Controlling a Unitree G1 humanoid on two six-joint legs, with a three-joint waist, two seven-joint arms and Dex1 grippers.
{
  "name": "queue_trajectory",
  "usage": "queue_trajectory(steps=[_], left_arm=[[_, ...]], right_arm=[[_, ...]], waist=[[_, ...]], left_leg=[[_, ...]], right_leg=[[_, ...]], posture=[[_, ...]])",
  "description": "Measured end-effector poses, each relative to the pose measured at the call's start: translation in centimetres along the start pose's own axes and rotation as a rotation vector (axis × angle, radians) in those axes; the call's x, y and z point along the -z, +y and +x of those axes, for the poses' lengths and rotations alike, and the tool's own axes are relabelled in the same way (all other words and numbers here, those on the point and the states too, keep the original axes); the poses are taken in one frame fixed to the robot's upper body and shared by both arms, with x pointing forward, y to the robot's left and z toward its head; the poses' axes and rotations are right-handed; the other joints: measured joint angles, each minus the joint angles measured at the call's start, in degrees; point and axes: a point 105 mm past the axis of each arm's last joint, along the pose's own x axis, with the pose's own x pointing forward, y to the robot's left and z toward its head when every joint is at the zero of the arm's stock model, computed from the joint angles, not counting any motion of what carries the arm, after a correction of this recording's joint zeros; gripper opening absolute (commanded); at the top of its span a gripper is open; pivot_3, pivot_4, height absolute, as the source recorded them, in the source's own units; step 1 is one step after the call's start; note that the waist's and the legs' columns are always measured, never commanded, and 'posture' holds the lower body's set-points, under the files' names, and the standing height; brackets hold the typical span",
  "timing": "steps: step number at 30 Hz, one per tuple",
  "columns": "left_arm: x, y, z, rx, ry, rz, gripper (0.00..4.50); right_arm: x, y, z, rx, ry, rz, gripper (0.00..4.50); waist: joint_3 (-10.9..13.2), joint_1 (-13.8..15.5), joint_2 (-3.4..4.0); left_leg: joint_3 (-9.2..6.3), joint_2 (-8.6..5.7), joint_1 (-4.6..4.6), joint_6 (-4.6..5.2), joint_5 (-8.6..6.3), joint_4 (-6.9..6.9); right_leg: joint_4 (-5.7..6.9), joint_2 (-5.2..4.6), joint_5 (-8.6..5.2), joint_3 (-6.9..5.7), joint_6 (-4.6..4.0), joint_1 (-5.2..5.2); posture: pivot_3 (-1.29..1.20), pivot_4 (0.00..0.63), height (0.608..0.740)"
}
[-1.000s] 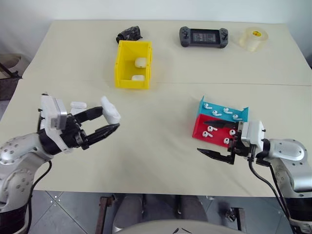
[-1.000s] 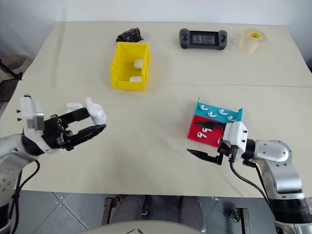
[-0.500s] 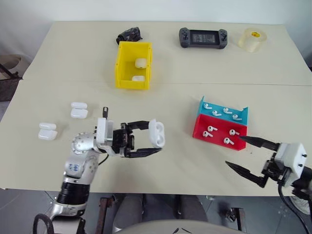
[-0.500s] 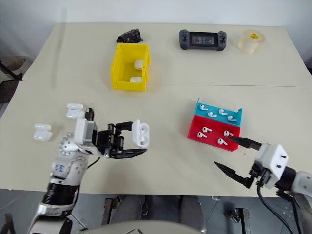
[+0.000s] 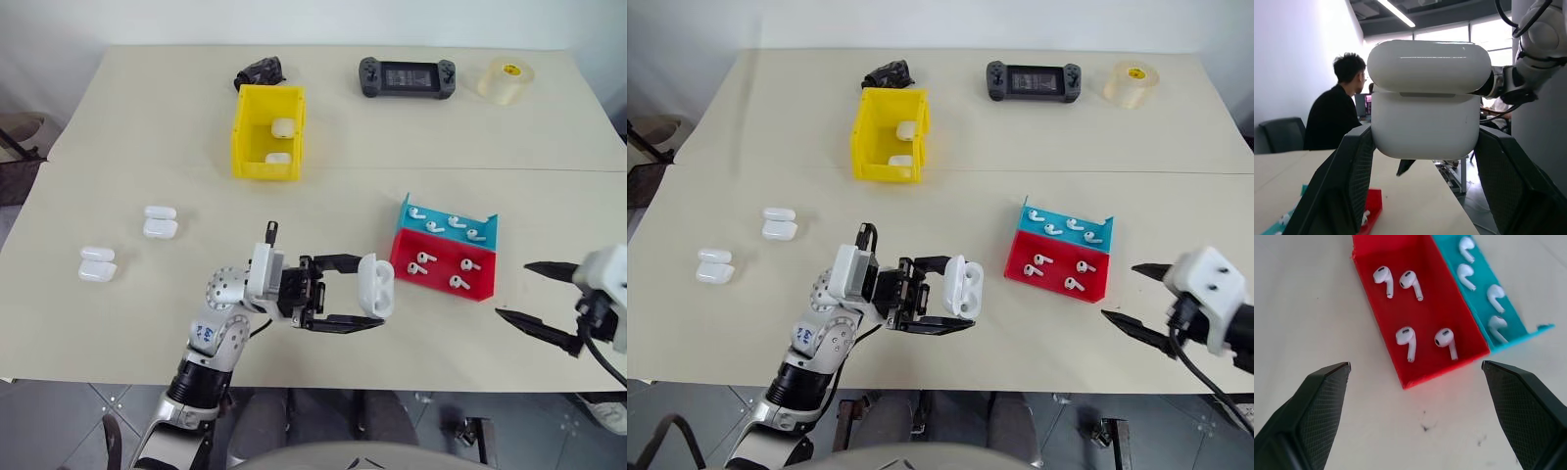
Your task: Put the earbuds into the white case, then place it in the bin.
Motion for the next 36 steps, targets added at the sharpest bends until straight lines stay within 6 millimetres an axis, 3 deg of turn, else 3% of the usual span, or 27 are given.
queue_trajectory(steps=[11, 18, 23, 26, 29, 36], left_arm=[[-0.4, -0.5, -0.8, -0.006, -0.011, -0.05, 2.74], [-0.4, -0.7, -0.8, -0.002, -0.017, -0.039, 2.74], [-0.2, -0.8, -1.0, -0.01, -0.015, -0.042, 2.74], [-0.2, -0.8, -1.0, -0.013, -0.015, -0.042, 2.74], [-0.1, -0.8, -1.1, -0.021, -0.013, -0.047, 2.74], [-0.1, -0.9, -1.1, -0.023, -0.01, -0.048, 2.74]], right_arm=[[-2.7, 0.8, 5.2, -0.124, 0.147, -0.105, 4.5], [-1.2, -0.9, 6.4, -0.08, 0.244, -0.127, 4.5], [-1.0, -0.5, 6.6, -0.113, 0.259, -0.158, 4.5], [-0.9, -0.5, 6.6, -0.122, 0.263, -0.162, 3.92], [-0.9, -0.3, 6.6, -0.138, 0.265, -0.161, 2.94], [-1.0, -0.3, 6.6, -0.138, 0.261, -0.187, 2.94]], waist=[[0.03, -0.07, 0.03], [0.03, -0.09, 0.03], [0.03, -0.1, 0.04], [0.03, -0.1, 0.04], [0.03, -0.1, 0.04], [0.03, -0.1, 0.04]], left_leg=[[-0.37, -0.01, -0.16, 0.07, -0.04, 0.08], [-0.5, -0.16, -0.2, 0.07, -0.04, 0.08], [-0.49, -0.18, -0.19, 0.07, -0.04, 0.08], [-0.5, -0.18, -0.19, 0.07, -0.04, 0.08], [-0.5, -0.17, -0.19, 0.07, -0.04, 0.08], [-0.5, -0.18, -0.19, 0.07, -0.04, 0.08]], right_leg=[[-0.24, -0.07, 0.02, 0.02, 0.04, -0.04], [-0.21, -0.09, 0.05, 0.01, 0.11, -0.06], [-0.19, -0.08, 0.05, 0.0, 0.11, -0.07], [-0.19, -0.08, 0.06, 0.0, 0.11, -0.07], [-0.17, -0.08, 0.06, 0.0, 0.11, -0.07], [-0.17, -0.08, 0.06, 0.0, 0.11, -0.07]], posture=[[0.0, 0.15, 0.74], [0.0, 0.15, 0.74], [0.0, 0.15, 0.74], [0.0, 0.15, 0.74], [0.0, 0.15, 0.74], [0.0, 0.15, 0.74]])
